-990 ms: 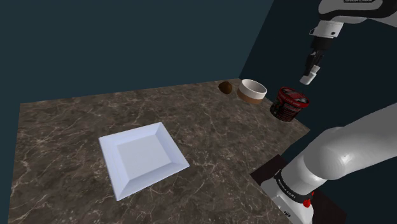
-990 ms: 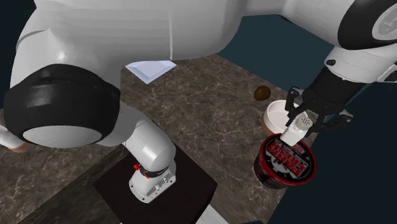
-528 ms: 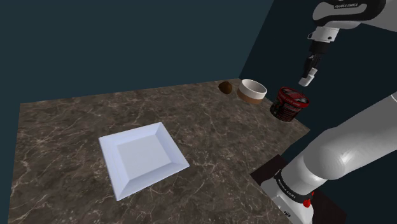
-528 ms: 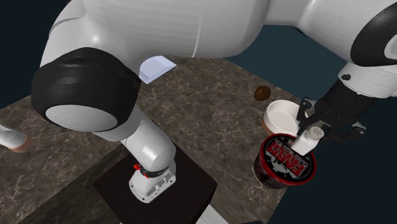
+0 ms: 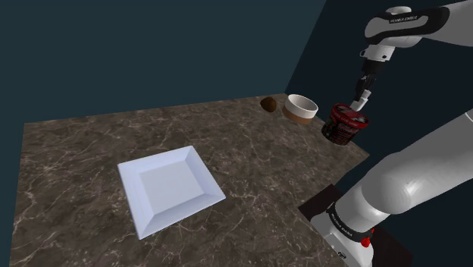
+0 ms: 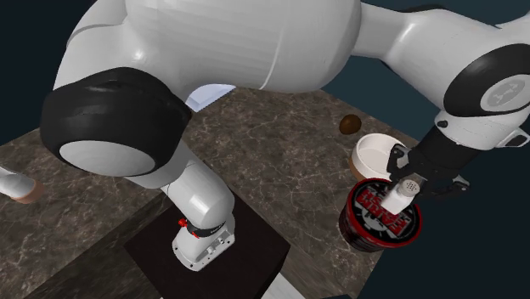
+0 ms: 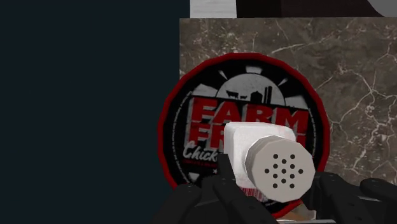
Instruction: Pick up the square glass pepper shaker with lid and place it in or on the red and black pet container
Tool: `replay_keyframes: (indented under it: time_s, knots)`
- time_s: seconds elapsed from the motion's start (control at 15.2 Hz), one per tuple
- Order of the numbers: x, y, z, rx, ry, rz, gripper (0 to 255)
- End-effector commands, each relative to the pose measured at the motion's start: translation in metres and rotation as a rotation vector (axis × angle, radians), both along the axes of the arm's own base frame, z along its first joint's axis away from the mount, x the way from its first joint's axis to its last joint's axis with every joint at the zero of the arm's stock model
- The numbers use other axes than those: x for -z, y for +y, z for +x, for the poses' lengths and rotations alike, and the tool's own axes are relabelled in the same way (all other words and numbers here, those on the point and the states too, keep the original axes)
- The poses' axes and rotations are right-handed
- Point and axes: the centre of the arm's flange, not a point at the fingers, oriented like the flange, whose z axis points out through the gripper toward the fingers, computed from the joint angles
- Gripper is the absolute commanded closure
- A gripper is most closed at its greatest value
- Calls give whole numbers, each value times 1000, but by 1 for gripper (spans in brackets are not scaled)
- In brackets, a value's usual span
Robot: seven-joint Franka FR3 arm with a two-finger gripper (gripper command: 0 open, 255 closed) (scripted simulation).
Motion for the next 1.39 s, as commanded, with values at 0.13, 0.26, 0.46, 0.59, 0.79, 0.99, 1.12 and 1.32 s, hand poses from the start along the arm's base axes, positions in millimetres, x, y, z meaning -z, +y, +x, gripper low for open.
replay_keyframes:
  time_s: [0.13, 0.26, 0.46, 0.59, 0.79, 0.99, 1.12, 1.32]
  knots:
    - [16, 1, -1, 0, -1, 0, 255]
    - [16, 1, -1, 0, -1, 0, 255]
    - [16, 1, -1, 0, -1, 0, 255]
    - [16, 1, -1, 0, -1, 0, 255]
    - [16, 1, -1, 0, -1, 0, 0]
    - [16, 1, -1, 0, -1, 0, 0]
    - [-10, 1, 5, 0, -1, 0, 0]
    - [-33, 1, 10, 0, -1, 0, 0]
